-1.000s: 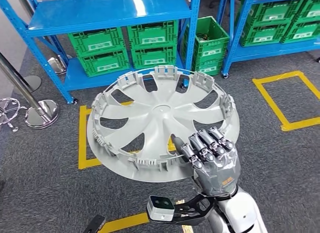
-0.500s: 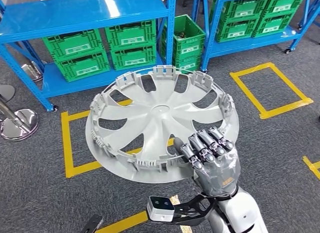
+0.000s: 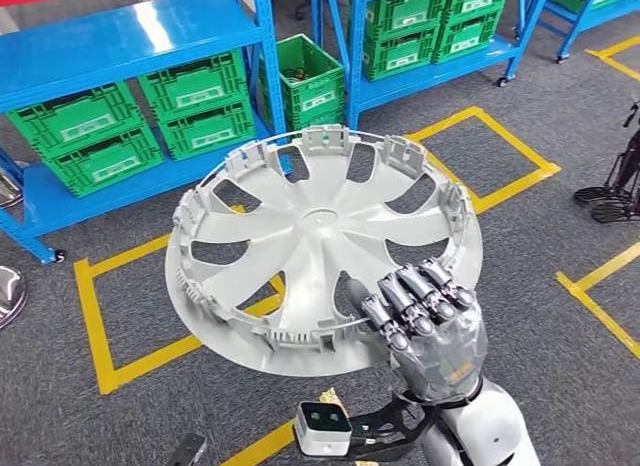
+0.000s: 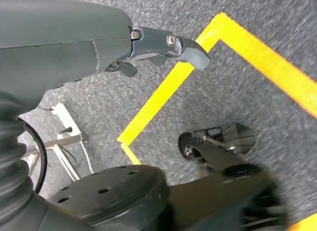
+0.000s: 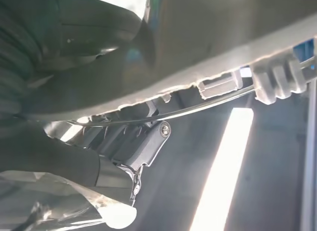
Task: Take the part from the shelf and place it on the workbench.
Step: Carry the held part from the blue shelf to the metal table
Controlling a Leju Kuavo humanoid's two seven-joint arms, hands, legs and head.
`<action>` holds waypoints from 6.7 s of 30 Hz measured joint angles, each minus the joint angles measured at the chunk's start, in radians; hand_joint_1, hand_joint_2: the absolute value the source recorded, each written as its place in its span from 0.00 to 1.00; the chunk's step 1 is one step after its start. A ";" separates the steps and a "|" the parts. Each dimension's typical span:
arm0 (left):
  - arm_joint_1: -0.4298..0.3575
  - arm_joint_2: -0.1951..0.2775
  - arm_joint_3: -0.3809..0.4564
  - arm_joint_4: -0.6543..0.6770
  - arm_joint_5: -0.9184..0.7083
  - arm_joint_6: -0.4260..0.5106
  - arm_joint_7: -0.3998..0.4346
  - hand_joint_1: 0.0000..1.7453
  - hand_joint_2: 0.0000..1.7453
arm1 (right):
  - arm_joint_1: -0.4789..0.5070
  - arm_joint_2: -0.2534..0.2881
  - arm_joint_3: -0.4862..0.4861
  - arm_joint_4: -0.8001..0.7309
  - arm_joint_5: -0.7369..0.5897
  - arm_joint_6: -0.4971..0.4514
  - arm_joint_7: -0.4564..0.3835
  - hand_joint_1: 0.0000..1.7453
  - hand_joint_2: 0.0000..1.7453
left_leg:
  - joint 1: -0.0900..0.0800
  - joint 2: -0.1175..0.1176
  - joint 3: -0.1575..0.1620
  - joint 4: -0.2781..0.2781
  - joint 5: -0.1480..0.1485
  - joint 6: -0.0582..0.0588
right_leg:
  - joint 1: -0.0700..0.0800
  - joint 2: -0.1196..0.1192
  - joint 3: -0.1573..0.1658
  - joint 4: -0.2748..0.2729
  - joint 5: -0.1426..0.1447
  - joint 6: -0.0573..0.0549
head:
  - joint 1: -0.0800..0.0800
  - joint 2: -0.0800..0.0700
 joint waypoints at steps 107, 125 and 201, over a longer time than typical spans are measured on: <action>0.046 0.039 0.023 0.009 0.119 0.025 0.135 0.00 1.00 | 0.060 0.067 -0.041 -0.171 0.000 0.000 -0.043 1.00 1.00 | -0.002 0.081 0.045 -0.118 0.023 0.036 | 0.003 -0.103 -0.088 0.138 -0.039 0.041 | 0.037 0.000; 0.065 0.037 0.055 0.012 0.170 -0.025 0.240 0.00 1.00 | 0.039 0.066 -0.018 -0.143 0.000 0.000 -0.019 1.00 1.00 | 0.004 -0.056 0.028 -0.097 0.027 0.007 | 0.011 0.024 -0.016 0.006 -0.002 -0.002 | 0.025 0.000; 0.052 0.038 0.024 0.014 0.142 -0.047 0.215 0.00 1.00 | 0.014 0.058 -0.018 -0.079 0.000 0.000 -0.024 1.00 1.00 | -0.014 0.110 0.055 -0.128 0.017 0.029 | 0.009 -0.148 -0.026 0.017 -0.009 0.031 | 0.040 0.000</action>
